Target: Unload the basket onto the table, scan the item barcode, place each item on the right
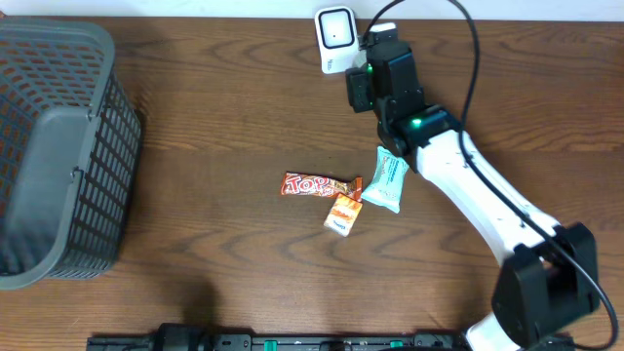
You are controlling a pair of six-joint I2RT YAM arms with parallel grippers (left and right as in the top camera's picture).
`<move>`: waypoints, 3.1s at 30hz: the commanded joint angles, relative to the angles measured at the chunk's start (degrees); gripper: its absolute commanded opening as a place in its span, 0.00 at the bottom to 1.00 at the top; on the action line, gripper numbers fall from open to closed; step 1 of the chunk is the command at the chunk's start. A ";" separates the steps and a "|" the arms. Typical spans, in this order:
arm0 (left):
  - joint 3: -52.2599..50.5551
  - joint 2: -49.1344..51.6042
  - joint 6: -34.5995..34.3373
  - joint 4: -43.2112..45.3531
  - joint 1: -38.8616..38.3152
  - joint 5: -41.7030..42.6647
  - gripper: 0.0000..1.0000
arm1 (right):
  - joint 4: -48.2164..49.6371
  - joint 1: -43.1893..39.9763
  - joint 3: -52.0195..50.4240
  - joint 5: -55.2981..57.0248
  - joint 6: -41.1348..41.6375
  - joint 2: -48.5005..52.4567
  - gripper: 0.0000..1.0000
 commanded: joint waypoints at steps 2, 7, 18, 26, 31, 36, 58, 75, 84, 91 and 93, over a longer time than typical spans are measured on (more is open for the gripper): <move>-0.11 -0.33 -0.31 0.22 0.28 -0.50 0.98 | 4.76 -0.17 0.15 0.42 -3.30 0.98 0.33; -0.11 -0.35 -0.31 0.22 0.28 -0.50 0.98 | 14.43 -0.26 0.15 1.51 -4.76 3.58 0.42; -0.11 -0.35 -0.31 0.22 0.28 -0.50 0.98 | 31.56 -0.26 0.15 3.58 -9.92 13.88 0.24; -0.11 -0.35 -0.31 0.22 0.28 -0.50 0.98 | 43.65 -0.28 0.17 1.44 -11.96 19.89 0.31; -0.11 -0.35 -0.31 0.20 0.28 -0.50 0.98 | 52.35 -0.72 0.17 1.22 -12.83 23.96 0.34; -0.11 -0.33 -0.31 0.22 0.28 -0.50 0.98 | 57.07 -1.36 0.28 -0.55 -12.81 26.14 0.37; -0.11 -0.33 -0.31 0.22 0.28 -0.50 0.98 | 59.67 -4.13 10.43 -6.71 -12.76 35.60 0.44; -0.11 -0.33 -0.31 0.22 0.28 -0.50 0.98 | 40.13 -2.47 10.43 -6.93 -11.23 20.09 0.45; -0.11 -0.33 -0.33 0.22 0.28 -0.50 0.98 | 3.63 -4.52 10.43 -6.21 -11.23 3.78 0.46; -0.11 -0.35 -0.31 0.22 0.28 -0.50 0.98 | -19.23 -9.97 10.40 -3.89 -11.30 -1.62 0.49; -0.11 -0.33 -0.31 0.22 0.28 -0.50 0.98 | -20.72 -12.31 10.40 -3.21 -8.28 -1.68 0.45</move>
